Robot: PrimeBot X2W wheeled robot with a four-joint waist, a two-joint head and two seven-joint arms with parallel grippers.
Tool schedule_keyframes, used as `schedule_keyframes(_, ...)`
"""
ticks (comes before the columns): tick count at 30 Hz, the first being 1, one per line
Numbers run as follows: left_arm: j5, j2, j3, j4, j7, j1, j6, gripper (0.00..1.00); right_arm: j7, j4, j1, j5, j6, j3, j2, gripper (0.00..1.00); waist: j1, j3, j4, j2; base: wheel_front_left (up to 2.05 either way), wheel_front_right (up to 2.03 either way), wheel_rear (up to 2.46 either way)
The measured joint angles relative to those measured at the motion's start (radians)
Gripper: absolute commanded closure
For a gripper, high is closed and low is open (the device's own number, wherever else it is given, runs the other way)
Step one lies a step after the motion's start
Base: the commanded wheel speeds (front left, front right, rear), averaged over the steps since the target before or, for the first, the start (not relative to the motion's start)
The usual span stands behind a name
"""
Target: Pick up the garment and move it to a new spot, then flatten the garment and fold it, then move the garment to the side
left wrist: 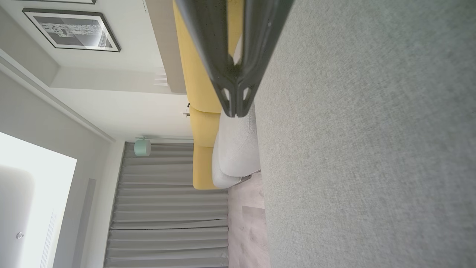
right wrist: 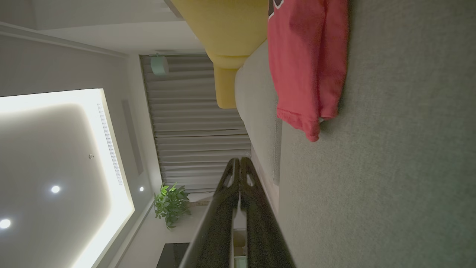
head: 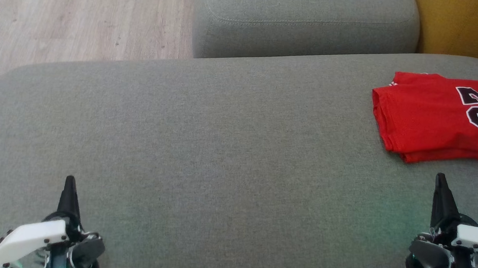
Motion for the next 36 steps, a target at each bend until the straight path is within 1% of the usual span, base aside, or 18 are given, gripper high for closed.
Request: schedule_keyframes(36, 0.002, -0.006, 0.018, 0.0, 0.013, 0.0, 0.0, 1.0, 0.01, 0.001, 0.0, -0.004, 0.0, -0.009, 0.002, 1.0, 0.0, 0.0, 0.0, 0.0, 0.0, 0.0, 0.0)
